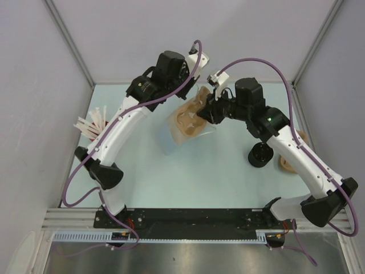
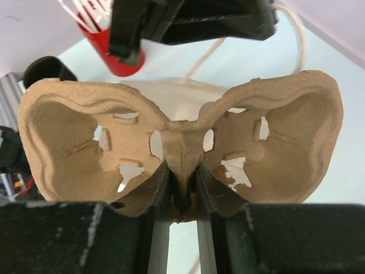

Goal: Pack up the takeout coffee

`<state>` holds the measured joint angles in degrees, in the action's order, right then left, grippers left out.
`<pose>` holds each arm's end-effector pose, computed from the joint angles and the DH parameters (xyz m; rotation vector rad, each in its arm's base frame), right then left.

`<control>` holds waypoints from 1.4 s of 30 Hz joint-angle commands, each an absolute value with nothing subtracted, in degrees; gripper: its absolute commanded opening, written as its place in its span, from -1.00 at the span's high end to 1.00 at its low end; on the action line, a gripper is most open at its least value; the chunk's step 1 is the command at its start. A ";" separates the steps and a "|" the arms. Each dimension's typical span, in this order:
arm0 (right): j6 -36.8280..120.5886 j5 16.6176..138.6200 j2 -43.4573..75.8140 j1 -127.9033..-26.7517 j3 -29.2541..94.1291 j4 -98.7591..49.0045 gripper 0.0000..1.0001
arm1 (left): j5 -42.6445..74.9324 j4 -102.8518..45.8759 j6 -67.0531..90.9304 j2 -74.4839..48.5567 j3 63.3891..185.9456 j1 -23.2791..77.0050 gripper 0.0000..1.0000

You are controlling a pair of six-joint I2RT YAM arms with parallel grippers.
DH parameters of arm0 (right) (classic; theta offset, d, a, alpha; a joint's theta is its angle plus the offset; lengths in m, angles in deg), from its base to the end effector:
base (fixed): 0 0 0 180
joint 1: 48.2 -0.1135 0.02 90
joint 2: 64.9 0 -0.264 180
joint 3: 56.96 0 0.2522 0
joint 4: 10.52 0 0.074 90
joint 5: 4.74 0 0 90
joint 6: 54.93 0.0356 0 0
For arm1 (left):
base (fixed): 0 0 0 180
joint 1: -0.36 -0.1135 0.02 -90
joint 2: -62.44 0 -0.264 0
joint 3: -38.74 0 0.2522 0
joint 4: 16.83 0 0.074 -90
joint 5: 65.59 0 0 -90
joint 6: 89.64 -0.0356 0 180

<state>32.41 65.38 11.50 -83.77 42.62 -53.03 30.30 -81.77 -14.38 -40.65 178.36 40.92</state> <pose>0.2298 0.1792 0.4338 -0.8621 1.7521 0.7148 0.2901 -0.2435 0.4687 0.9032 1.8606 -0.1716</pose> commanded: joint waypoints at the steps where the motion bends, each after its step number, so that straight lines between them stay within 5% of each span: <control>1: 34.80 60.65 10.34 -83.80 42.76 -51.00 0.52 | 33.63 -80.07 -12.47 -40.21 180.91 41.14 1.00; 24: 36.12 60.12 15.43 -83.00 40.83 -49.68 0.53 | 33.99 -80.42 -12.82 -39.16 180.47 41.93 1.00; 42: 32.08 73.57 17.19 -86.08 40.83 -49.07 0.55 | 37.58 -79.99 -13.35 -37.66 178.71 44.66 1.00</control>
